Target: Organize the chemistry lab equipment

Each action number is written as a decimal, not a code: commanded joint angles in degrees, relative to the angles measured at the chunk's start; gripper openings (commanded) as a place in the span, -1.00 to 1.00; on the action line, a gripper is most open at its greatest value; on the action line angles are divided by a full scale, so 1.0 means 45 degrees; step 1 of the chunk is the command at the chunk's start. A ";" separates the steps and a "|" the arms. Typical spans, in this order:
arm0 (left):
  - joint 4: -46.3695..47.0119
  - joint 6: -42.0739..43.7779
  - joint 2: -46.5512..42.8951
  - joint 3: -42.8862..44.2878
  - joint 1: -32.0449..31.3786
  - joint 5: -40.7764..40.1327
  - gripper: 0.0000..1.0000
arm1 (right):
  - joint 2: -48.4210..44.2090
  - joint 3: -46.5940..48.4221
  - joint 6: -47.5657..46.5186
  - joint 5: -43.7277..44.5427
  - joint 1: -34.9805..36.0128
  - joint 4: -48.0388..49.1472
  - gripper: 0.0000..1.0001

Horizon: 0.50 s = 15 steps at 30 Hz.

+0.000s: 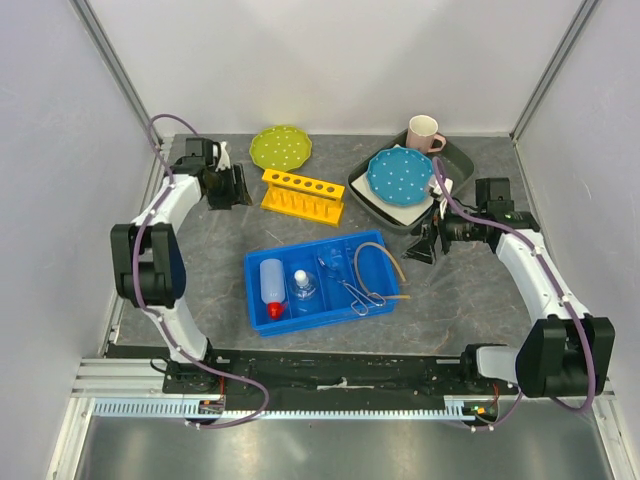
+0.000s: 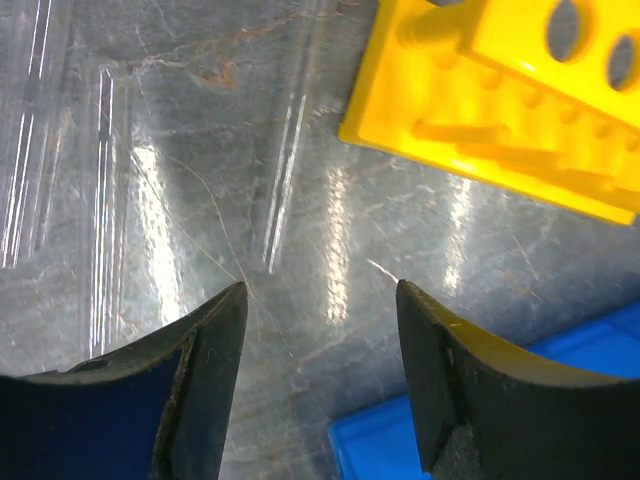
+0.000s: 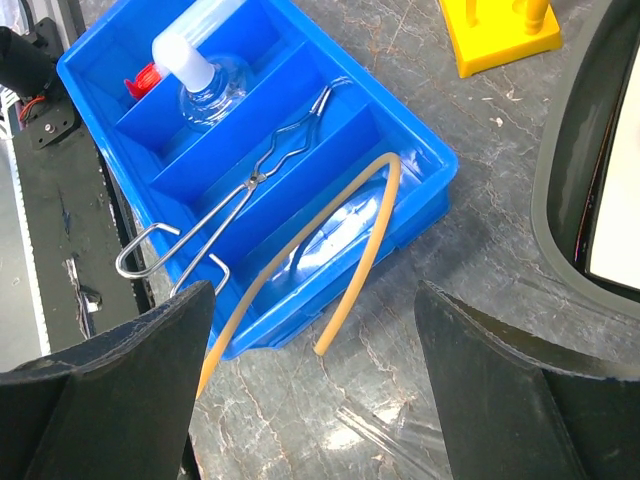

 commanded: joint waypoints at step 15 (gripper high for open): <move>-0.2384 0.1266 0.4412 0.4158 -0.0920 -0.2436 0.01 | 0.0742 0.0210 -0.0857 -0.0771 -0.0051 -0.0053 0.77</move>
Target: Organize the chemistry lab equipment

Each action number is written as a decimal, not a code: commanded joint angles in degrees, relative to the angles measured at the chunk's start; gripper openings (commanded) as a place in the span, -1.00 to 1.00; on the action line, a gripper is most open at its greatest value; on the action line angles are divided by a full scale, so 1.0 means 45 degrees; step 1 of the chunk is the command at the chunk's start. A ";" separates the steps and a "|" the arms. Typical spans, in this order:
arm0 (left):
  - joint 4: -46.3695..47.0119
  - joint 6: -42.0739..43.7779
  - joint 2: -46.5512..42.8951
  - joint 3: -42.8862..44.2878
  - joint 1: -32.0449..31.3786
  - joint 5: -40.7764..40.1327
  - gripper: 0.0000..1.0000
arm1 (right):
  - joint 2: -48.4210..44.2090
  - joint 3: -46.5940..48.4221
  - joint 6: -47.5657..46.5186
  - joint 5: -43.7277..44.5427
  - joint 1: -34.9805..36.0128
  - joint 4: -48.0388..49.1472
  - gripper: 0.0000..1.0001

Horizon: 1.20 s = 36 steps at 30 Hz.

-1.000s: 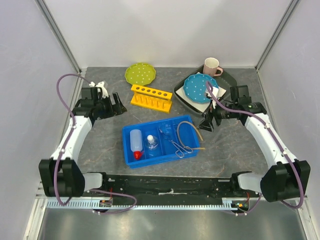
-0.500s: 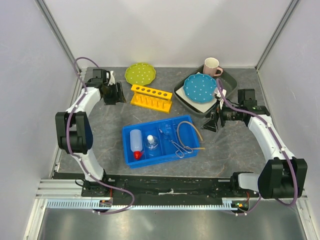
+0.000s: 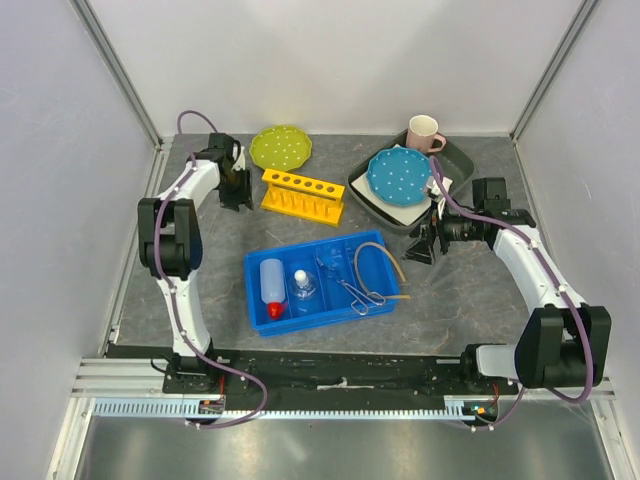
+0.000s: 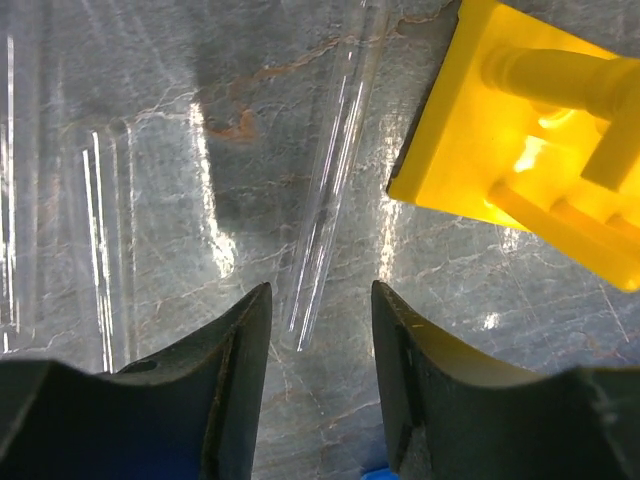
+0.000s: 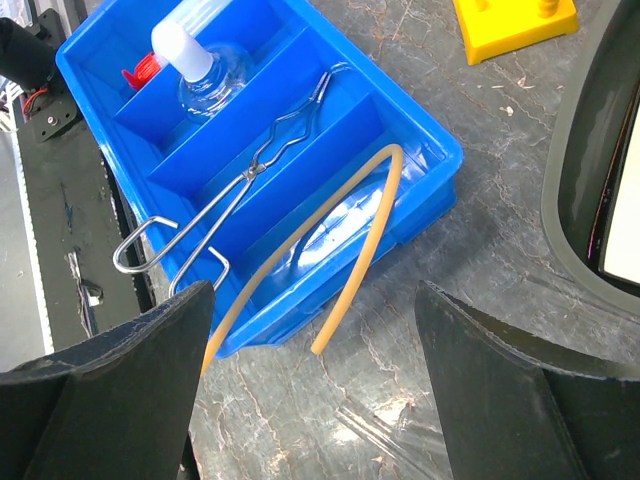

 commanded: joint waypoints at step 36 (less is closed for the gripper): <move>0.0920 0.0640 -0.3306 -0.2621 -0.1002 -0.2208 -0.79 | -0.0732 -0.0199 -0.1835 -0.0978 -0.0969 -0.0611 0.78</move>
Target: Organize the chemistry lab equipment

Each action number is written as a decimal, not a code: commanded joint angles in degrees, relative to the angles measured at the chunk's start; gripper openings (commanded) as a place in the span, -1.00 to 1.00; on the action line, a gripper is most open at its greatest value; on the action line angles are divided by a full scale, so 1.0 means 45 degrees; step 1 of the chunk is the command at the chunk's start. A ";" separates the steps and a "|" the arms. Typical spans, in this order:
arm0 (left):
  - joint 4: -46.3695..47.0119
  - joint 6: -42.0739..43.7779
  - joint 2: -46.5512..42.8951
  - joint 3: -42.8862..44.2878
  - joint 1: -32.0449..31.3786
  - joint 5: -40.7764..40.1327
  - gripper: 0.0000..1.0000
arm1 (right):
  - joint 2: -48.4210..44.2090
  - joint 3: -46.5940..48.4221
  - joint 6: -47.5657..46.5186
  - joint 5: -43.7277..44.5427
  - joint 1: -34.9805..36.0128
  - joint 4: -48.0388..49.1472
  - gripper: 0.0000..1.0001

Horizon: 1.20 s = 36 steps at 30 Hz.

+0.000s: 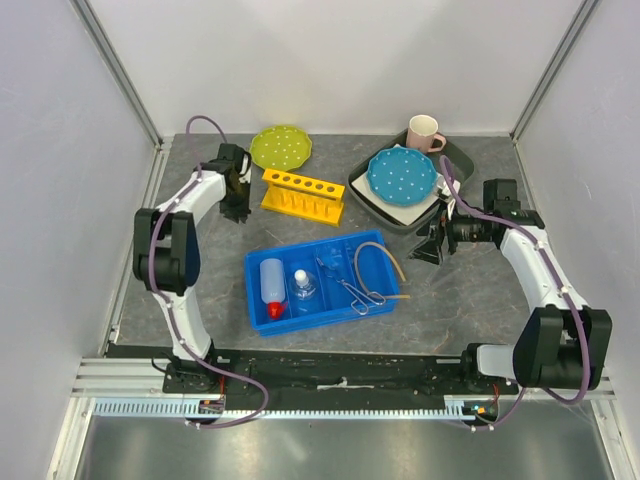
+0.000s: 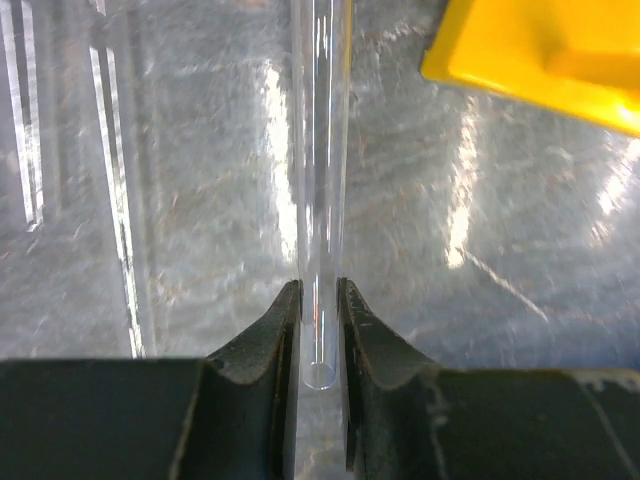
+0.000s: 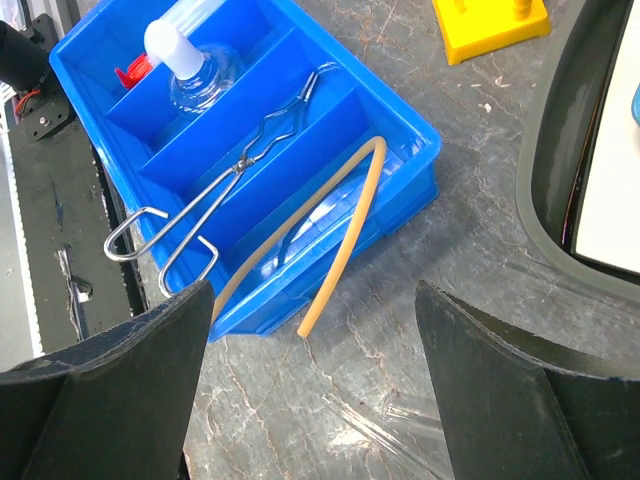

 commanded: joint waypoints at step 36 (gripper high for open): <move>1.4057 -0.7937 -1.1098 -0.8137 -0.8360 0.3403 -0.78 | -0.1501 0.0876 1.7687 0.1193 0.4954 1.3528 0.71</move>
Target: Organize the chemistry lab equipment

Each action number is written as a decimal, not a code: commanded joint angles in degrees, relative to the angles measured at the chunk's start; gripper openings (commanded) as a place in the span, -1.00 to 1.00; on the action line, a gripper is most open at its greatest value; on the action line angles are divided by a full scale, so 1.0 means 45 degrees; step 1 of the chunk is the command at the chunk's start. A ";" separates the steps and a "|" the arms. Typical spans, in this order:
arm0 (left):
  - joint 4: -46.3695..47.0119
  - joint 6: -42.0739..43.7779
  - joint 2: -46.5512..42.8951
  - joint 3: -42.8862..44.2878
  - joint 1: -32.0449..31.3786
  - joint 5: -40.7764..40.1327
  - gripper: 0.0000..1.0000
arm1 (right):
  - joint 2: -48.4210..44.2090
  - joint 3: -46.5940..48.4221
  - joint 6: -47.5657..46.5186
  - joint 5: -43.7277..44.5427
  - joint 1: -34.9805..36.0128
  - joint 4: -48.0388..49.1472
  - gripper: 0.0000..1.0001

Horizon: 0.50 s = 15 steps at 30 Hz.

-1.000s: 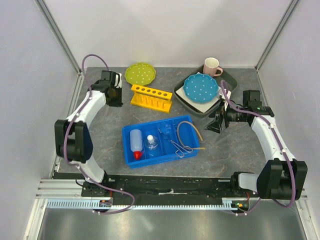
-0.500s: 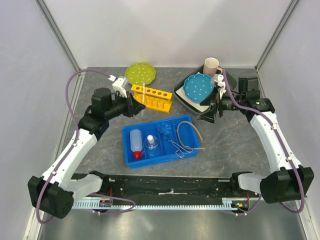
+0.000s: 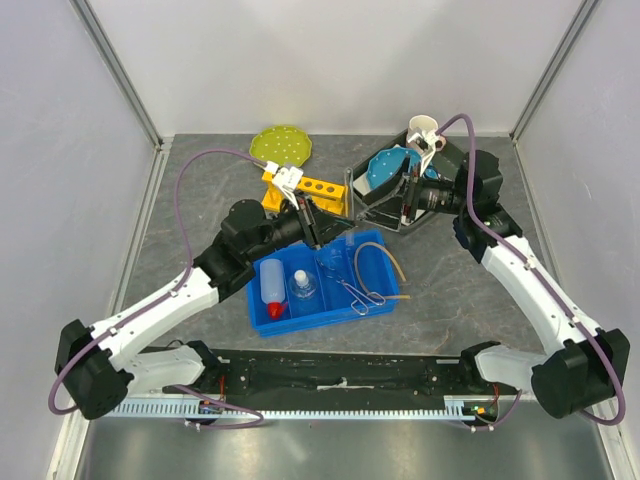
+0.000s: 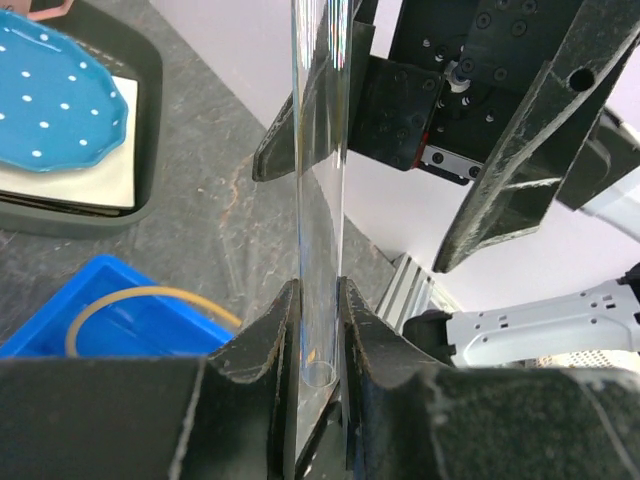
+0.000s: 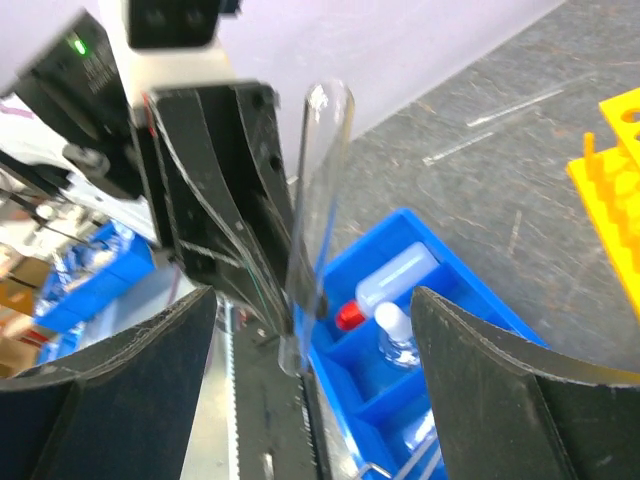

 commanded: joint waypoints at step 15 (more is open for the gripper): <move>0.3138 -0.1588 0.1117 -0.0504 -0.1488 -0.2813 -0.79 | 0.0371 -0.1228 0.4062 0.1007 0.0516 0.3756 0.18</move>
